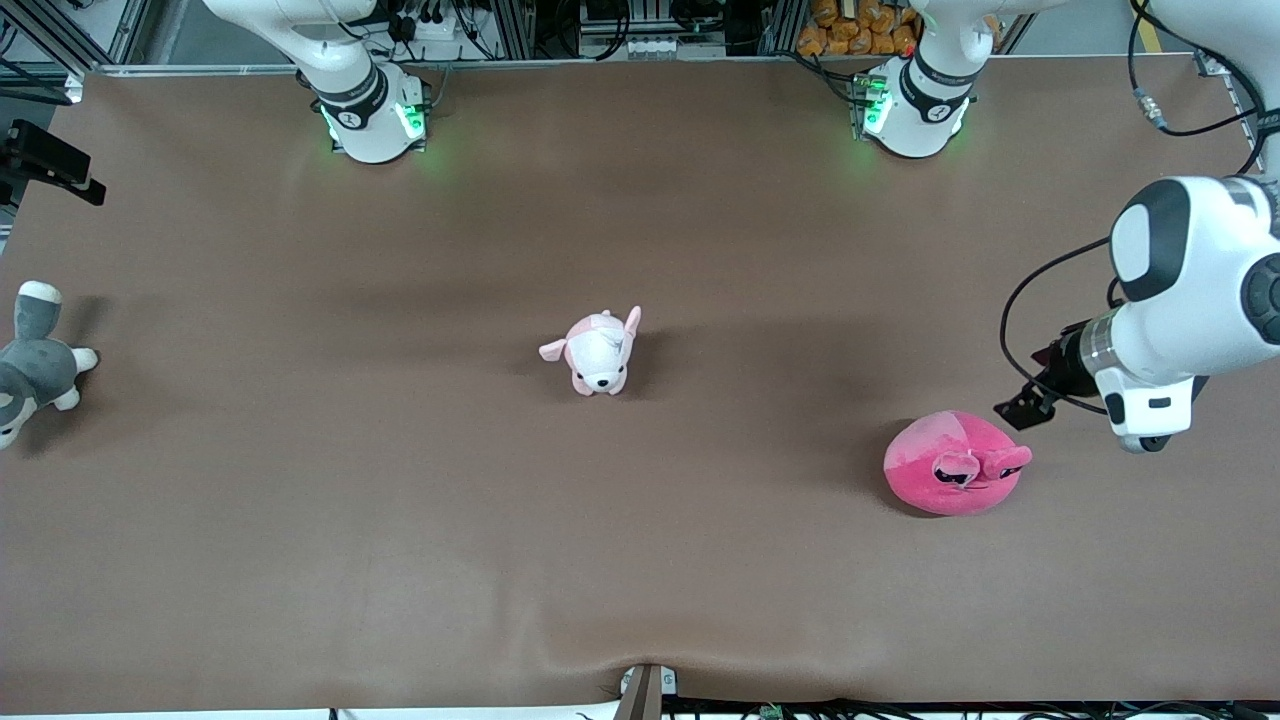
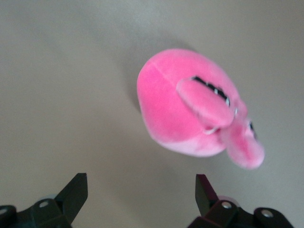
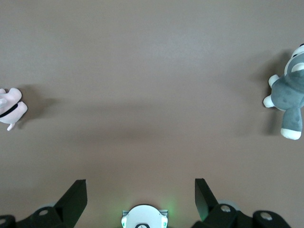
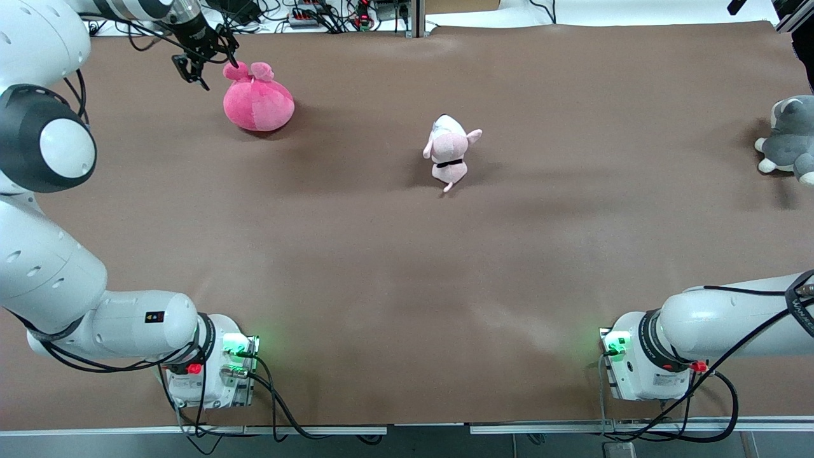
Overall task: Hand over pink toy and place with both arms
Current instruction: 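Reach the left gripper down to the pink plush and grasp it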
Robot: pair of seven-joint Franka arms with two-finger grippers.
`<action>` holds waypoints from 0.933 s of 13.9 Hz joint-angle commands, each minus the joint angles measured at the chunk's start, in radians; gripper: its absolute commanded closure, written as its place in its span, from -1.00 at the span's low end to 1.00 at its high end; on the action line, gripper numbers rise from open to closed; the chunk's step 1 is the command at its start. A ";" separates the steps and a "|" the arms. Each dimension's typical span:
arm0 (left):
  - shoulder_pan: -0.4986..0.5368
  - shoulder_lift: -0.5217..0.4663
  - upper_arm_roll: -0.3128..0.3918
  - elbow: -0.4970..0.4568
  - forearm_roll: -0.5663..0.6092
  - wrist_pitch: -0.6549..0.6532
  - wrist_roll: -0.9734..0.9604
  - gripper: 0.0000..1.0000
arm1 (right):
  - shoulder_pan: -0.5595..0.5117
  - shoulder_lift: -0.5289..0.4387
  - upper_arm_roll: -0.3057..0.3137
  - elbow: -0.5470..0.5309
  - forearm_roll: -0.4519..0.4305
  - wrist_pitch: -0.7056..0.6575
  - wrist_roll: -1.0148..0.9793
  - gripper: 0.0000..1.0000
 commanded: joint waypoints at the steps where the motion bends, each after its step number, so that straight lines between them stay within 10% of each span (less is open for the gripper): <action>1: 0.010 0.041 0.002 -0.002 -0.001 0.089 -0.180 -1.00 | -0.016 0.030 0.001 0.026 0.015 -0.020 -0.008 -1.00; 13: 0.045 0.159 0.004 0.001 -0.113 0.326 -0.620 -1.00 | -0.098 0.175 -0.002 0.031 -0.006 0.022 -0.015 -1.00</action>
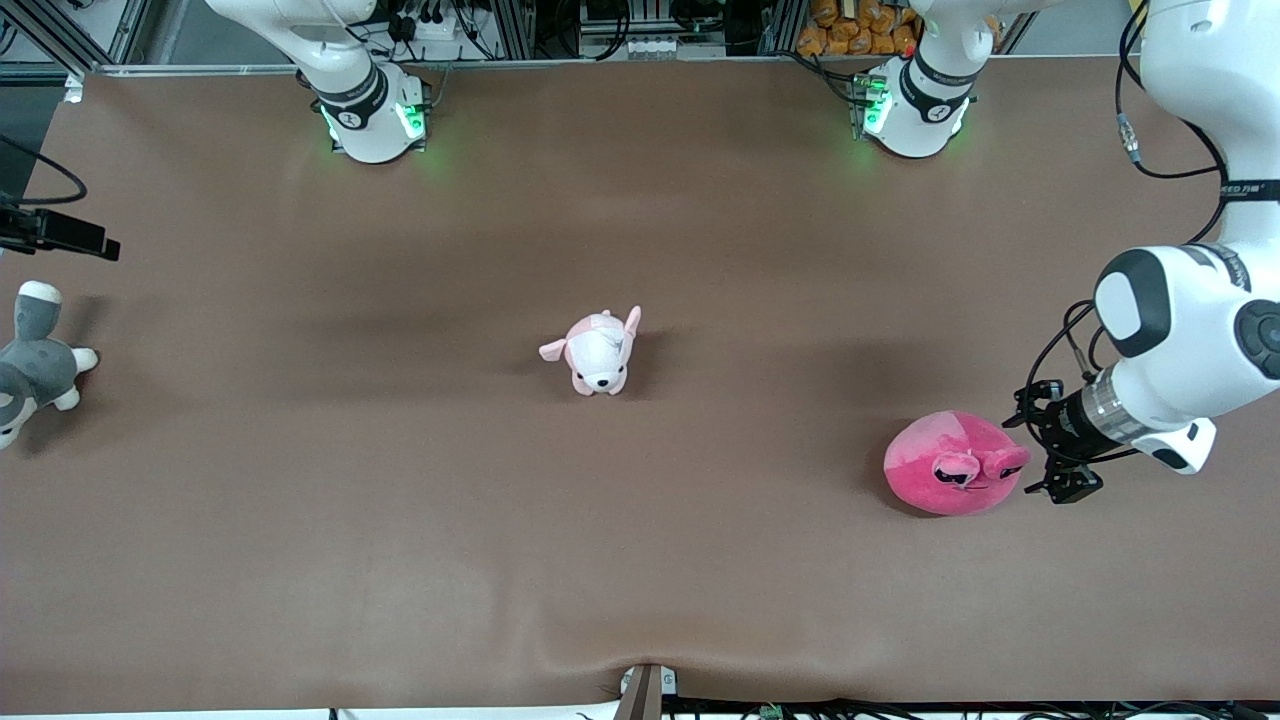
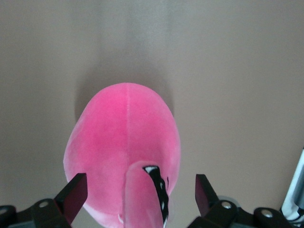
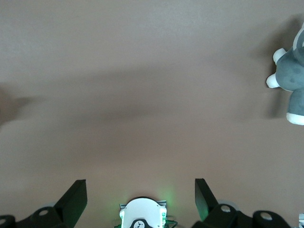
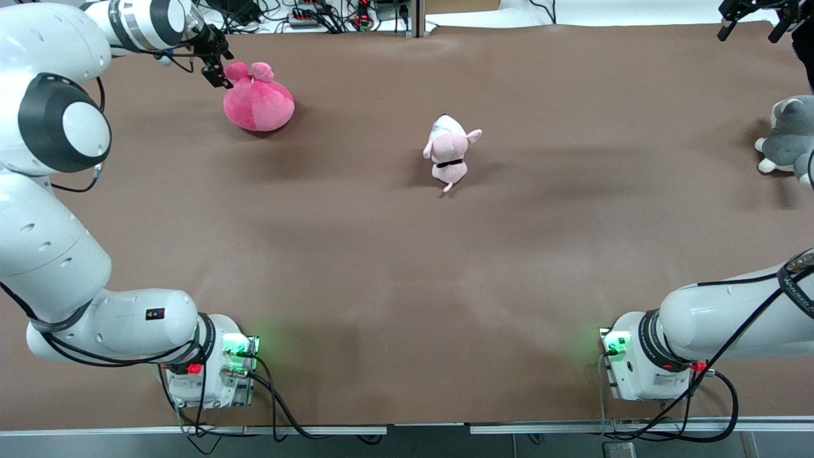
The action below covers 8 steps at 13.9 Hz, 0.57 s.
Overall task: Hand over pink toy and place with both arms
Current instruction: 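Reach the left gripper down to the pink plush and grasp it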
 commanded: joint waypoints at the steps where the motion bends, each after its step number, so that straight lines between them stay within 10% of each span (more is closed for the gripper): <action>1: -0.009 0.016 0.001 0.003 -0.013 0.014 -0.020 -1.00 | -0.026 0.022 0.011 0.030 -0.004 0.014 -0.014 -1.00; 3: -0.007 0.016 -0.001 0.003 -0.008 0.018 -0.022 0.57 | -0.035 0.037 0.011 0.028 0.010 0.022 -0.001 -1.00; 4: -0.009 0.016 -0.001 0.003 -0.016 0.018 -0.025 1.00 | -0.031 0.037 0.011 0.028 0.016 0.022 0.005 -1.00; 8: -0.010 0.018 -0.001 0.004 -0.010 0.060 -0.200 1.00 | 0.032 0.037 0.020 0.028 0.026 -0.001 0.229 -1.00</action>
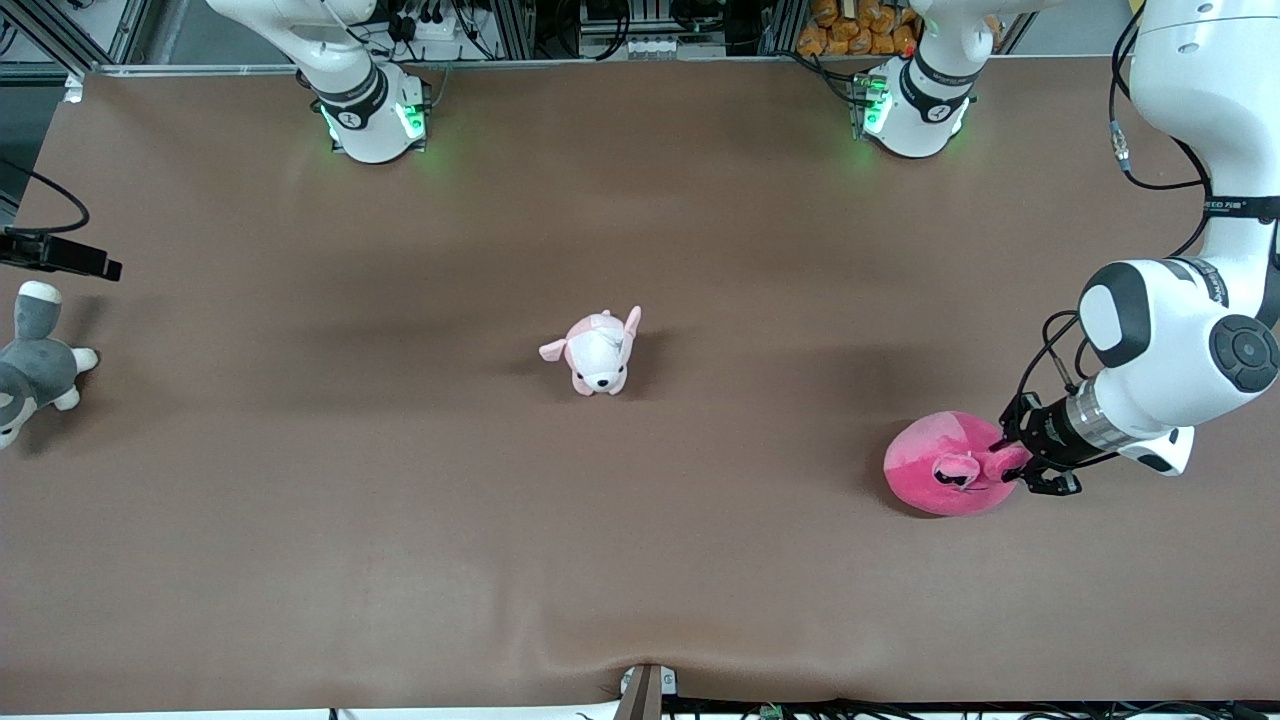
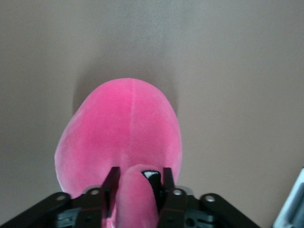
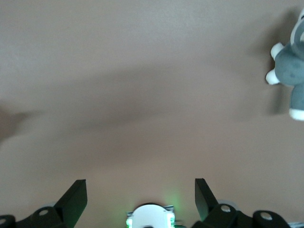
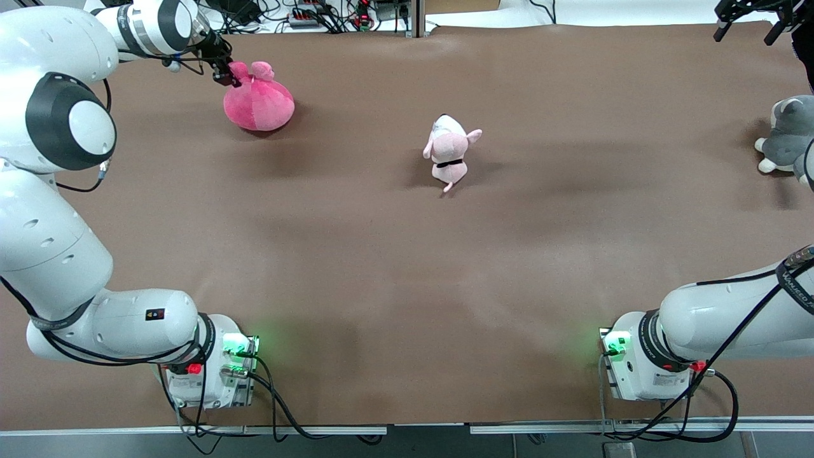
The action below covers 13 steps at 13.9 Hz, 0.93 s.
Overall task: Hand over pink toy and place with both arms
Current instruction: 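Lift the pink plush with the left gripper while the right gripper approaches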
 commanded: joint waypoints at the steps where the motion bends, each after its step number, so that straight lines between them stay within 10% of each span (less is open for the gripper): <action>1: -0.001 -0.003 0.001 0.003 -0.017 0.027 -0.058 1.00 | 0.061 0.011 0.008 0.028 0.024 -0.046 0.196 -1.00; 13: -0.001 -0.193 -0.136 0.053 -0.077 0.020 -0.225 1.00 | 0.217 0.089 0.008 0.026 0.367 0.019 1.020 -1.00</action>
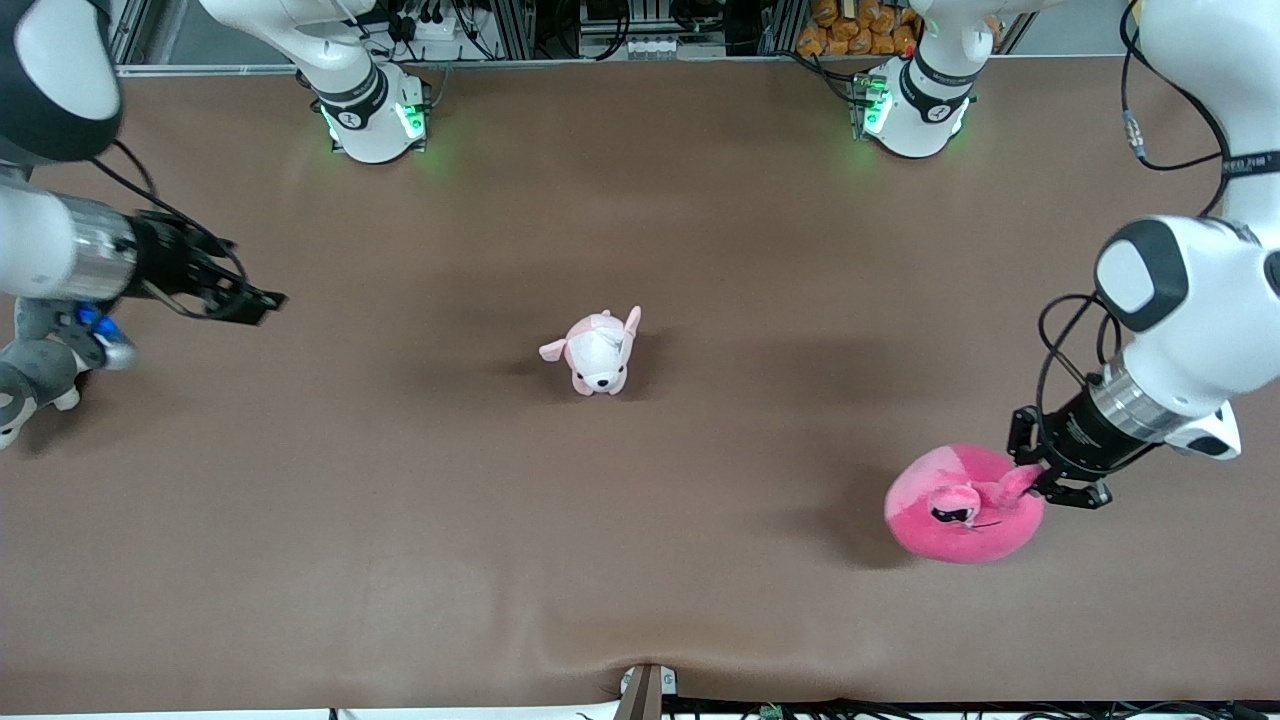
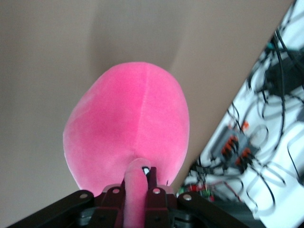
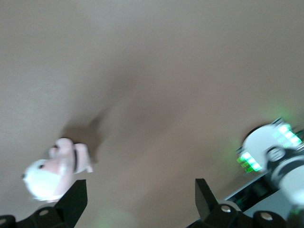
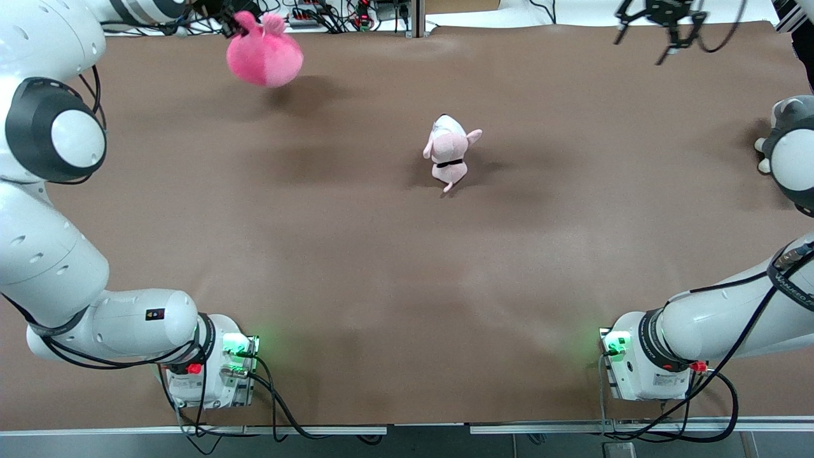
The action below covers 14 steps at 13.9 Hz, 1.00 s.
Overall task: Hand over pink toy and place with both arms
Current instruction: 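Lift the pink plush with the left gripper while the right gripper approaches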
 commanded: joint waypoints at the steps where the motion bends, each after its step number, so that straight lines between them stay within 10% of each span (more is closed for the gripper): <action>1: 0.002 -0.088 -0.073 -0.017 -0.014 -0.017 -0.042 1.00 | 0.014 0.011 -0.007 0.027 0.145 0.045 0.201 -1.00; 5: -0.038 -0.113 -0.204 -0.017 0.103 -0.031 -0.210 1.00 | 0.077 0.009 -0.007 0.039 0.296 0.165 0.540 -1.00; 14: -0.331 -0.069 -0.213 0.074 0.266 -0.052 -0.506 1.00 | 0.333 0.063 -0.008 0.036 0.290 0.550 0.990 -1.00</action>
